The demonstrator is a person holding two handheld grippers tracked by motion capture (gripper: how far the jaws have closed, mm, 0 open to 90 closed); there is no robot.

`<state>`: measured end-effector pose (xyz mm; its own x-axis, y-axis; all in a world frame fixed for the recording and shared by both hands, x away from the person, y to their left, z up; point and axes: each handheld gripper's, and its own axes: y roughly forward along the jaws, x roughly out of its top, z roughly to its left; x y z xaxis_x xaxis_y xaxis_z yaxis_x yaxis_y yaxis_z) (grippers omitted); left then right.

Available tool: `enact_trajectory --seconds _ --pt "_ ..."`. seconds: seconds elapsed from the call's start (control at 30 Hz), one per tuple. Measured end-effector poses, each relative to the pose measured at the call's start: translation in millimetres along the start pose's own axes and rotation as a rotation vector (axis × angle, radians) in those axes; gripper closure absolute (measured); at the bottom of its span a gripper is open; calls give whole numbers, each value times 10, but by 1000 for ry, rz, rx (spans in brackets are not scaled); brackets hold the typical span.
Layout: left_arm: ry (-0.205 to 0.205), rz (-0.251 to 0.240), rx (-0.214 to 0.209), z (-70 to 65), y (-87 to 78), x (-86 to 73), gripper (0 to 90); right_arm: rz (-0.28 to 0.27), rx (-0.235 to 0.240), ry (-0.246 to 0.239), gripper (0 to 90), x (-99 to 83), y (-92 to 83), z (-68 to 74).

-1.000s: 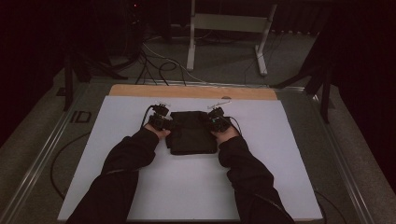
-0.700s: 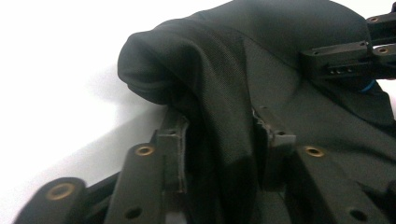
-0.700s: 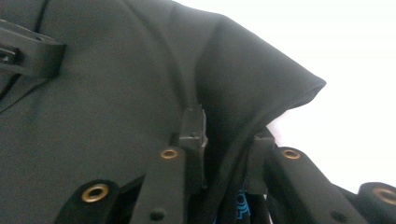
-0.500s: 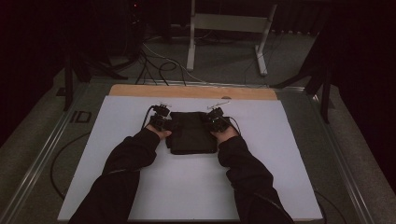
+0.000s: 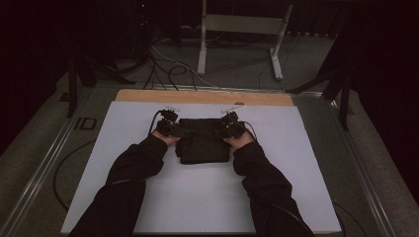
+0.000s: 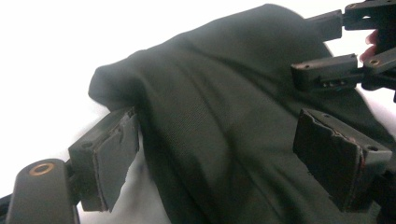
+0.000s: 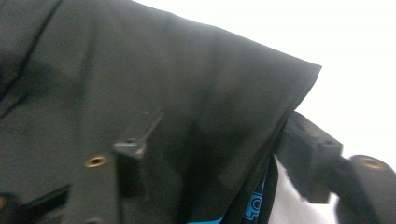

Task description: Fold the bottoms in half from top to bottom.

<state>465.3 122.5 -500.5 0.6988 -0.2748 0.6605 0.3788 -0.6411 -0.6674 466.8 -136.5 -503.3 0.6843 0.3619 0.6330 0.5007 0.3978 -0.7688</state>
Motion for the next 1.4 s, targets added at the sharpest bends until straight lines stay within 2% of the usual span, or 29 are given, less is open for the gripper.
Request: enact_trajectory --seconds 0.13,0.2,0.23,0.3,0.37,0.4,0.47,0.5,0.53,0.57,0.6,0.63,0.67,0.7,0.73,0.8,0.83,0.9,0.97,1.0,1.03,1.1,1.27,1.4 --pt "4 -46 -13 -41 -115 21 156 -24 7 -10 268 31 -76 8" --pt "4 -46 -13 -41 -115 21 157 -31 6 -14 268 37 -100 11" --pt "16 -76 -20 -98 -199 27 200 -46 0 -19 286 52 -160 18" --pt "52 -77 -24 -156 -238 22 235 -53 10 -24 294 59 -209 30" --pt "64 -80 -26 -180 -255 18 325 -53 7 -34 313 60 -234 41" --pt "78 -84 -28 -223 -284 6 325 -53 11 -39 332 60 -256 49" --pt "95 -99 -25 -256 -311 -8 445 -65 17 -48 361 59 -308 69" --pt "108 -101 -22 -271 -324 -15 454 -71 12 -54 369 56 -328 75" --pt "116 -108 -27 -284 -335 -27 516 -77 12 -50 399 55 -344 82" --pt "117 -109 -21 -294 -338 -36 571 -78 13 -53 502 50 -365 87" --pt "115 -104 -21 -299 -335 -48 574 -85 8 -60 516 43 -381 98" --pt "115 -103 -24 -303 -332 -65 630 -83 7 -66 609 34 -392 111" --pt "108 -99 -19 -307 -326 -86 647 -76 18 -76 688 19 -402 129" --pt "102 -91 -25 -312 -318 -114 664 -68 25 -102 723 0 -408 152" --pt "111 -82 -28 -316 -308 -143 715 -59 19 -122 791 -24 -414 185" --pt "111 -82 -28 -316 -308 -143 728 -52 22 -134 826 -48 -421 209" --pt "98 -47 -40 -325 -286 -245 804 -48 26 -151 878 -110 -435 257" --pt "114 -30 -48 -366 -293 -307 845 -52 31 -160 897 -171 -462 285" --pt "118 -21 -52 -394 -298 -334 848 -49 33 -164 898 -200 -474 297" --pt "138 -14 -68 -467 -324 -386 848 -47 35 -166 898 -230 -487 307" --pt "151 -14 -71 -499 -339 -404 876 -49 48 -167 900 -291 -526 332" --pt "172 -14 -94 -563 -384 -442 876 -57 52 -178 900 -346 -569 352" --pt "200 -28 -118 -667 -500 -533 875 -75 67 -188 900 -498 -673 399" --pt "225 -41 -147 -736 -576 -620 876 -79 77 -216 900 -630 -751 456"
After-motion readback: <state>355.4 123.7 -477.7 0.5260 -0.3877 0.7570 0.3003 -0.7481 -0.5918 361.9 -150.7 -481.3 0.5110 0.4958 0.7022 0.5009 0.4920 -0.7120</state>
